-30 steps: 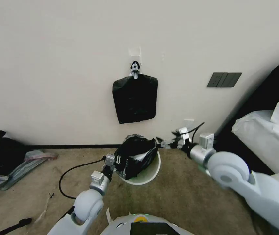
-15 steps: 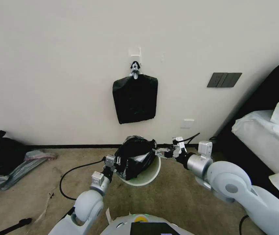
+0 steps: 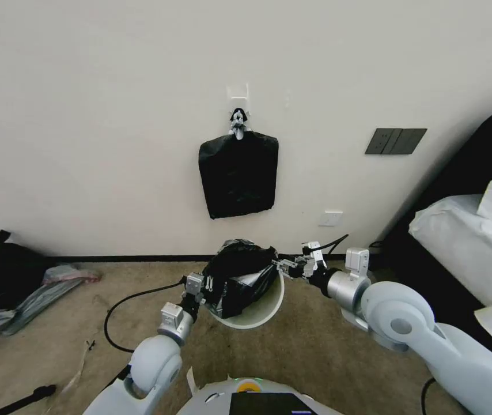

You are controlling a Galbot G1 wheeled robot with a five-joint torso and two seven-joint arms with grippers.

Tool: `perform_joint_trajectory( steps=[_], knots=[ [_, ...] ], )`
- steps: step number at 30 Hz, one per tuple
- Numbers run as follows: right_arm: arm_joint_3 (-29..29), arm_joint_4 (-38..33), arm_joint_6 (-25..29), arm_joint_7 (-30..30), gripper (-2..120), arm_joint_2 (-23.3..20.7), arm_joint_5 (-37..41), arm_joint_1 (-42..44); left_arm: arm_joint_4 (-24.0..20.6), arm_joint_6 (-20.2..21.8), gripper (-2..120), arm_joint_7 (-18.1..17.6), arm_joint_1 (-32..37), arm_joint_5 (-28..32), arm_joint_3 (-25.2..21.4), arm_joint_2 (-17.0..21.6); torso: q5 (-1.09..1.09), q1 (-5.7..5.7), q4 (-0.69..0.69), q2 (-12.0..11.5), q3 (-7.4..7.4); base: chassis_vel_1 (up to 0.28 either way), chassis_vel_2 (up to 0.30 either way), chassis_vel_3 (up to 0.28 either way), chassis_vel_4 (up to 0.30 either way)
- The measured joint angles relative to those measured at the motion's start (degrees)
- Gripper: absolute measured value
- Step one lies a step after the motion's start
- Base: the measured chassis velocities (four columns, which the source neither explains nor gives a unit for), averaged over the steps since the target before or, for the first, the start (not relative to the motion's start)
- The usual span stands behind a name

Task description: Place a trash bag onto the trash bin.

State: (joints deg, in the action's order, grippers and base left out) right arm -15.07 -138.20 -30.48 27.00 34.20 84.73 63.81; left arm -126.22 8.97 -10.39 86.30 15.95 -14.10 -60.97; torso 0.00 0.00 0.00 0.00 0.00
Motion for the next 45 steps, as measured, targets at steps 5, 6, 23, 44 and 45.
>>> perform_joint_trajectory(
  steps=[5,6,23,44,45],
  knots=[
    [0.1,0.0,0.0,-0.3,19,-0.3,-0.1,-0.1,-0.3,0.1,1,0.0,-0.1,0.2,0.0,0.0,0.0,0.0,0.0,0.0,0.0,0.0,0.0,0.0,0.0],
    [0.1,0.0,0.0,-0.3,14,-0.3,-0.1,-0.1,-0.4,0.1,1,-0.1,-0.1,0.2,0.0,0.0,0.0,0.0,0.0,0.0,0.0,0.0,0.0,0.0,0.0],
    [-4.0,2.5,-0.1,0.4,0,-3.0,-4.9,4.9,-1.4,-2.0,1,-1.3,0.0,7.2,-2.1,-1.2,0.01,0.0,0.0,0.0,0.0,0.0,0.0,0.0,0.0],
    [-8.2,3.3,-1.8,-11.9,0,3.5,-9.7,18.3,-3.2,-1.5,1,-5.0,-1.4,26.0,-5.3,-3.3,-0.01,0.0,0.01,0.0,0.0,0.0,0.0,0.0,0.0],
    [-8.2,3.2,-1.8,-12.2,0,3.7,-9.9,18.7,-3.1,-1.4,1,-5.3,-1.5,26.3,-5.3,-3.4,0.0,0.0,0.0,0.0,0.0,0.0,0.0,0.0,0.0]
  ],
)
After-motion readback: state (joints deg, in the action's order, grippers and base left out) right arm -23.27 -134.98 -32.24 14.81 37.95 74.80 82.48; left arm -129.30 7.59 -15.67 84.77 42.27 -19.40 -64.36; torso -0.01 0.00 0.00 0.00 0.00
